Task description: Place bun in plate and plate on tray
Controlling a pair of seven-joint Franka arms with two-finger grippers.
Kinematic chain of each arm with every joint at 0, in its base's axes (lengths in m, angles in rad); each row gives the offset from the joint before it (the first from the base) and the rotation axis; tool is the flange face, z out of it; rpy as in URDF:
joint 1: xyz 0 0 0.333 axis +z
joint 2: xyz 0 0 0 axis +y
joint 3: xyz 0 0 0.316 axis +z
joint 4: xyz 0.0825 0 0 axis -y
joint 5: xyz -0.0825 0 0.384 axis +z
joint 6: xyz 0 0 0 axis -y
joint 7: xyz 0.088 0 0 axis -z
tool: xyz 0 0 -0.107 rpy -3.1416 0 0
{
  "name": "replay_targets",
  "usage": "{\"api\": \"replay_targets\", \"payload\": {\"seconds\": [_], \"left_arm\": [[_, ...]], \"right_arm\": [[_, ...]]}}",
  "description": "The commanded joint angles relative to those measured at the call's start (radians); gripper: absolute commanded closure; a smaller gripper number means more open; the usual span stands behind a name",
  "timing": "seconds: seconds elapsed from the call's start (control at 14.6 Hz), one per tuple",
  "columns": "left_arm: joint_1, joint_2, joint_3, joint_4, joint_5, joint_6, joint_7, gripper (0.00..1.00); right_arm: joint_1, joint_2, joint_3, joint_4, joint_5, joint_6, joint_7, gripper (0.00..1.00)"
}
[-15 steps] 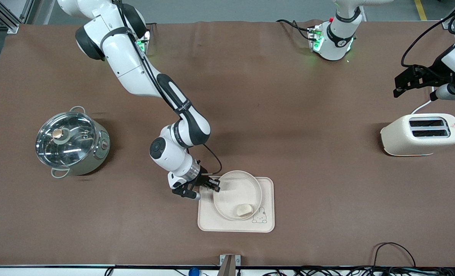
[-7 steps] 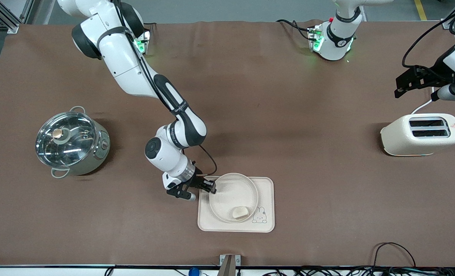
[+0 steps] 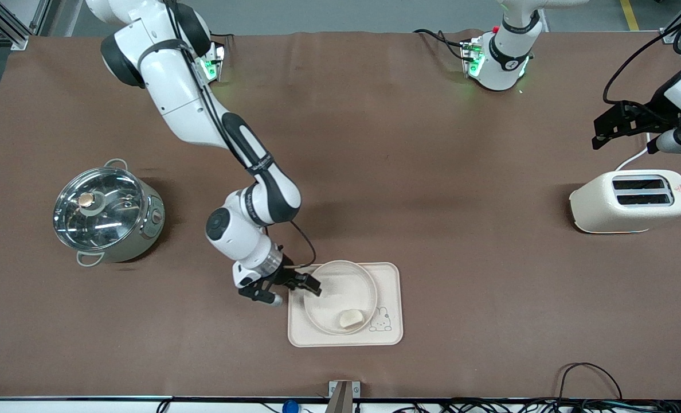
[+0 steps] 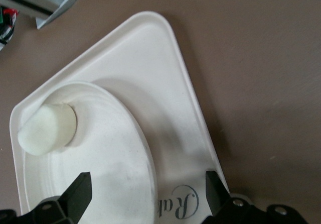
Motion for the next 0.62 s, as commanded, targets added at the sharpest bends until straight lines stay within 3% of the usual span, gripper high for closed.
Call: {"api": "replay_targets", "payload": {"seconds": [0.0,0.14,0.34,0.55], "left_arm": [[0.0,0.004,0.001,-0.006,0.013,0.059,0.01,0.0],[0.002,0.012,0.001,-0.004,0.015,0.059,0.01,0.0],[0.005,0.013,0.004,0.0,0.015,0.05,0.017,0.0],[0.005,0.012,0.009,0.004,0.015,0.05,0.019,0.0]], "right_arm": [[-0.082,-0.154,0.004,-0.096,-0.02,-0.235,-0.027,0.0],[-0.145,-0.22,-0.004,-0.096,-0.029,-0.417,-0.033,0.0],[-0.229,-0.332,-0.024,-0.088,-0.211,-0.639,-0.1,0.0],[-0.297,-0.427,-0.027,-0.088,-0.335,-0.823,-0.146,0.0]]}}
